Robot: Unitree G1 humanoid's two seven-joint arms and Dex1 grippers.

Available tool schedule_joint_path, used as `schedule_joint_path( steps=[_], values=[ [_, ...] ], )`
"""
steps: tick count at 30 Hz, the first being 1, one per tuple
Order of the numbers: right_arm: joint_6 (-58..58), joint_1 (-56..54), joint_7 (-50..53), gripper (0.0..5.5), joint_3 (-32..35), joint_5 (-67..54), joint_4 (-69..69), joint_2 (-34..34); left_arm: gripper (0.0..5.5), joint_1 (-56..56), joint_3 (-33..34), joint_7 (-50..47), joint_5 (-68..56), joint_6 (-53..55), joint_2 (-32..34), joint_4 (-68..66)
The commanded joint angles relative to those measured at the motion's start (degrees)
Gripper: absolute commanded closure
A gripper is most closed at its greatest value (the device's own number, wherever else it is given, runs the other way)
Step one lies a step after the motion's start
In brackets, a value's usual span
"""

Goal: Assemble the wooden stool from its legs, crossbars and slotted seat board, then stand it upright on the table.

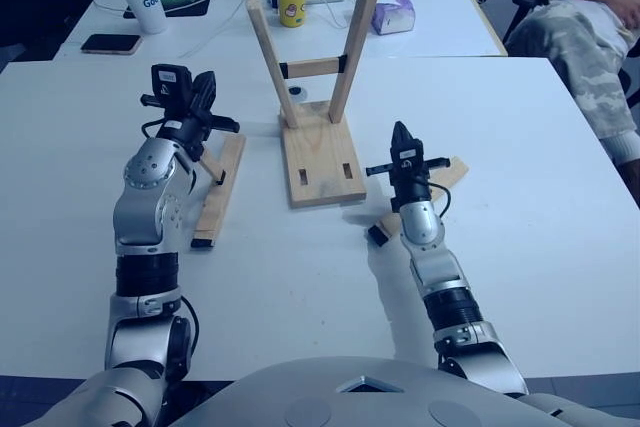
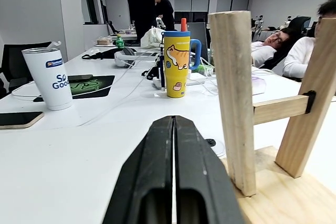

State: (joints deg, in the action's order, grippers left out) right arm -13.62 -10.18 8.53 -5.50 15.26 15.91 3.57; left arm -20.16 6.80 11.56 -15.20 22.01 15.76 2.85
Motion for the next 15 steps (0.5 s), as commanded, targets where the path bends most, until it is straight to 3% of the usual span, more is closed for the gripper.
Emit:
schedule_joint_path(
  steps=[1,7,11,15],
  values=[
    [0.23,-1.41,-0.24,5.50,-0.13,-0.19,0.60,-0.06,5.48,0.78,0.15,0.47,-0.60,0.17,-1.57,-1.75],
    [-0.25,-1.56,0.43,5.50,-0.12,-0.04,1.31,-0.42,5.48,-7.80,10.59,-4.75,-5.29,-9.08,-2.56,-0.18],
    [-0.31,-1.43,1.12,5.50,-0.03,0.08,1.32,-0.74,5.48,-8.30,14.51,-5.01,-4.17,-5.61,3.68,-7.28],
    [-0.25,-0.56,2.10,5.50,0.20,0.10,0.84,-1.10,5.28,-2.74,13.05,-2.94,-0.45,1.44,9.55,-15.58]
  ],
)
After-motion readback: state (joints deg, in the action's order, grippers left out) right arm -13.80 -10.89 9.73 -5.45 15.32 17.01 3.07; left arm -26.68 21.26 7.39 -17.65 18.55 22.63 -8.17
